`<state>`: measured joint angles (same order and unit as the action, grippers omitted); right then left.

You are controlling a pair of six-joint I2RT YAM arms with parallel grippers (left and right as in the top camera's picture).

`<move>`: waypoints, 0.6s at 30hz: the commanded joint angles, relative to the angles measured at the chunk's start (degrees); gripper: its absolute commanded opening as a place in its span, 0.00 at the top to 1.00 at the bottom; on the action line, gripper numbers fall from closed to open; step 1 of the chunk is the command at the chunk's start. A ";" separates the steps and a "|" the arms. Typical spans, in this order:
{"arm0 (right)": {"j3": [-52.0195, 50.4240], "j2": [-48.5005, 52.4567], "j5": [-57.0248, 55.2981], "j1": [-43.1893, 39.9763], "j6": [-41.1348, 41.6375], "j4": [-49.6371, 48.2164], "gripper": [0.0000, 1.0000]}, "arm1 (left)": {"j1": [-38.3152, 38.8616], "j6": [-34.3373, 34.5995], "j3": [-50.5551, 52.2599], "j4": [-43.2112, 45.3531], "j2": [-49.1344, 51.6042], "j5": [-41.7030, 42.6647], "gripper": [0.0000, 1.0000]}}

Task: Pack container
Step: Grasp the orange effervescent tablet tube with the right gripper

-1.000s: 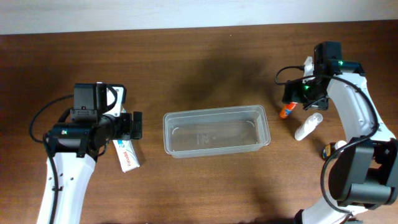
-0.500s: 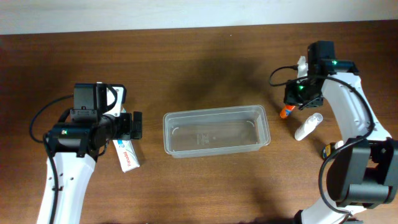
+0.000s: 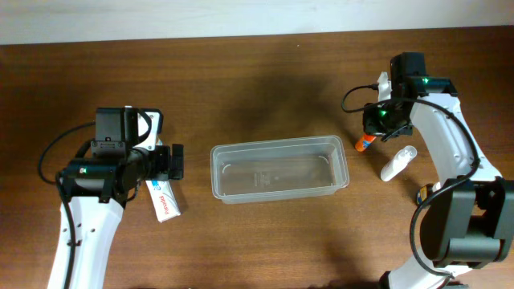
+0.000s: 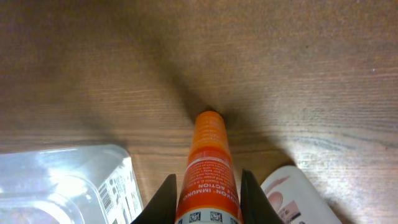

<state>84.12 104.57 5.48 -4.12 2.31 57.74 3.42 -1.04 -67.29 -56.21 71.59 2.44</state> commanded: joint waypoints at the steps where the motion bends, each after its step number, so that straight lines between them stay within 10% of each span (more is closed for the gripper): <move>1: 2.08 -0.66 0.26 0.33 -0.31 2.14 0.86 | 0.17 0.33 -1.14 -0.02 0.07 0.83 0.00; 18: 12.44 -19.50 0.26 12.44 0.17 19.26 0.87 | 0.17 0.35 -1.14 -0.02 0.07 0.83 0.01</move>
<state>96.16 85.30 5.48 3.88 2.39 76.40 3.42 -1.04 -67.29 -56.23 71.59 2.50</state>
